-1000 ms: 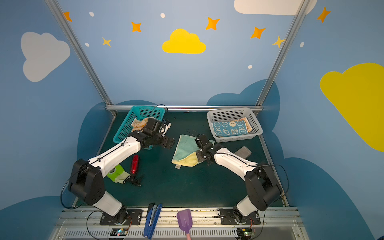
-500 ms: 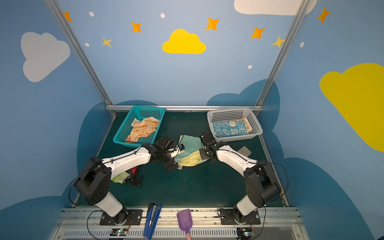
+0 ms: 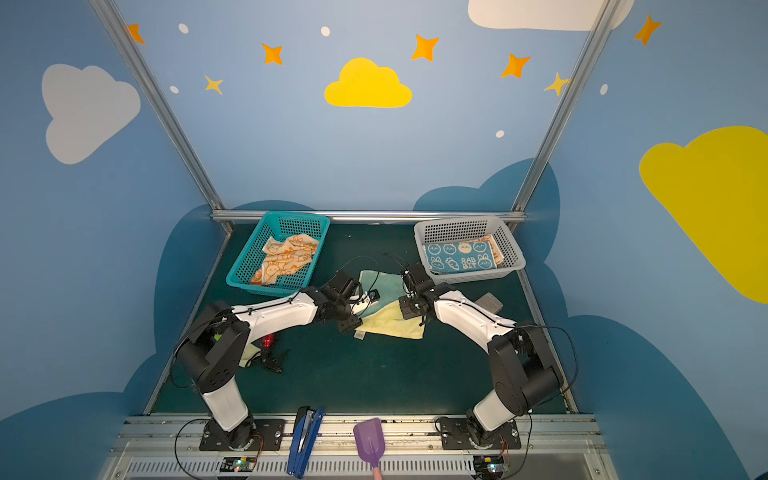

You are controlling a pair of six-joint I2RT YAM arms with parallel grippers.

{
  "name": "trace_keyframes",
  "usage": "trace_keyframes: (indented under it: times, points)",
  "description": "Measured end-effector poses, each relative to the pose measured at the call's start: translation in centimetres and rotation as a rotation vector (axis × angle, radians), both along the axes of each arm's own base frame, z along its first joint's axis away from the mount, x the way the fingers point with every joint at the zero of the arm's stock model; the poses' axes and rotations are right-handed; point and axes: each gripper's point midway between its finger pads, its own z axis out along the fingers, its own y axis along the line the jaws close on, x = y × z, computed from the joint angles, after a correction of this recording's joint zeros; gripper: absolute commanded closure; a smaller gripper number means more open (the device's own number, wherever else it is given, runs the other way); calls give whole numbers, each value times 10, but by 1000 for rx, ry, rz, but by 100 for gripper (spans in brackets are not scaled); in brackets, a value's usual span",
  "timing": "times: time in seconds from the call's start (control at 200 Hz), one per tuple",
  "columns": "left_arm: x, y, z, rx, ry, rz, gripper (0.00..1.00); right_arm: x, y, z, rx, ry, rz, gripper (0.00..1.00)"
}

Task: Fold and stack the towels
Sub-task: 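Grasp the towel's other corner with the left gripper beside the right gripper, then lift the towel with both grippers and spread it flat on the table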

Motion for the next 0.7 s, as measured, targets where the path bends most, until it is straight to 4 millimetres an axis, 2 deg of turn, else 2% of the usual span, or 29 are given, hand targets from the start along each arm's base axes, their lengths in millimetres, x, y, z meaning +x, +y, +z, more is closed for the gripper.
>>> trace_keyframes:
  times: [0.1,0.28,0.35,0.501,0.701]
  points:
    - [5,1,-2,15,-18,9,61,-1,-1,0,3,0,-1,100]
    - [15,0,-4,35,-34,30,81,0,0,1,12,-2,-2,100]
    - [17,-1,-7,38,-31,38,96,0,0,4,19,-8,-3,100]
    - [18,-1,-11,46,-15,50,96,2,0,12,37,-28,-6,100]
    - [23,2,-3,29,-32,115,96,3,1,19,50,-45,-4,100]
